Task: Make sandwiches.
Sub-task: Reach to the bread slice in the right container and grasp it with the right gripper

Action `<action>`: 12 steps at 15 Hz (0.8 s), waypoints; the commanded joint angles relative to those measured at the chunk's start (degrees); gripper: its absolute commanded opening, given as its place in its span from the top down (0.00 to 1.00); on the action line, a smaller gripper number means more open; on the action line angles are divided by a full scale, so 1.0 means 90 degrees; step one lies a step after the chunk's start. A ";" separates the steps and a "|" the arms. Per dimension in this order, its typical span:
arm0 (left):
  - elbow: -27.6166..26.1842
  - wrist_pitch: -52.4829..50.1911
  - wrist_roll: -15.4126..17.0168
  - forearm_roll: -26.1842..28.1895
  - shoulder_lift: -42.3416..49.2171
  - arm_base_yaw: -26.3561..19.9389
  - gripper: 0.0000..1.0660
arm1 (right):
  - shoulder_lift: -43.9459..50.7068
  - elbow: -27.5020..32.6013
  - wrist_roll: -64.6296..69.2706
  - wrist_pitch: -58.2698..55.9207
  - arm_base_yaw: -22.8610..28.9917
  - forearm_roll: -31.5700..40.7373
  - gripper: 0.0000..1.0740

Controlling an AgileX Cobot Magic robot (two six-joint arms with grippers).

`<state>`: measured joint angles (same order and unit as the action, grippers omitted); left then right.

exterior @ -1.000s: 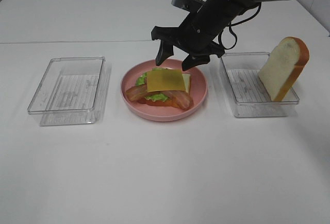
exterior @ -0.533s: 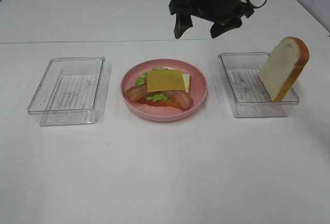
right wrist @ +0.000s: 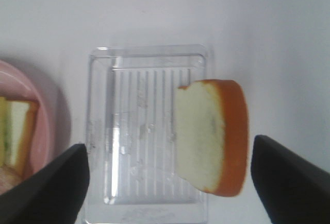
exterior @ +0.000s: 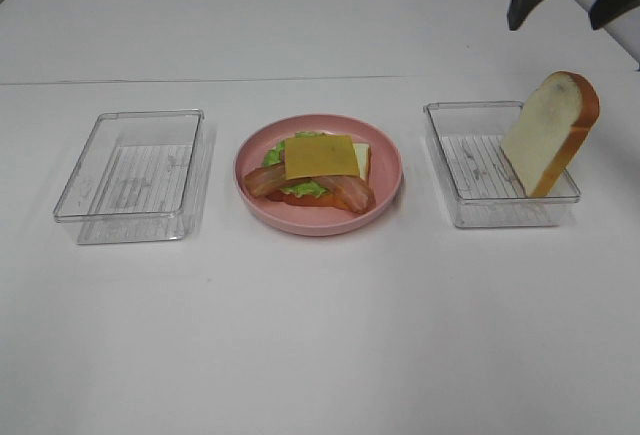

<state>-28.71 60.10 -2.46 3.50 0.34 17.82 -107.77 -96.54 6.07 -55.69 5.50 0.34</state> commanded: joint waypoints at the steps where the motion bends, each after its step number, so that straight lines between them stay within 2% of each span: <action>1: 0.0006 -0.0057 -0.0006 0.0000 0.0051 0.0013 0.23 | 0.0051 0.0013 -0.0121 -0.0242 -0.0395 -0.0038 0.25; 2: 0.0006 -0.0057 -0.0006 0.0000 0.0051 0.0013 0.23 | 0.0013 0.0013 -0.0166 -0.0318 -0.0567 -0.0038 0.25; 3: 0.0006 -0.0057 -0.0006 0.0000 0.0051 0.0013 0.23 | -0.0159 0.0013 -0.0560 -0.0567 -0.0777 0.0350 0.25; 7: 0.0006 -0.0057 -0.0006 0.0000 0.0051 0.0013 0.23 | -0.0598 0.0013 -0.1095 -0.0675 -0.0758 0.0783 0.25; 9: 0.0006 -0.0057 -0.0006 0.0000 0.0051 0.0013 0.23 | -0.0853 0.0013 -0.1095 -0.0567 -0.0758 0.0732 0.25; 12: 0.0006 -0.0057 -0.0006 0.0000 0.0051 0.0013 0.23 | -0.1089 0.0013 -0.1095 -0.0344 -0.0758 0.0732 0.30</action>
<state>-28.71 60.10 -2.46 3.50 0.34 17.82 -117.46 -96.54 -3.27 -59.36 -1.26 7.16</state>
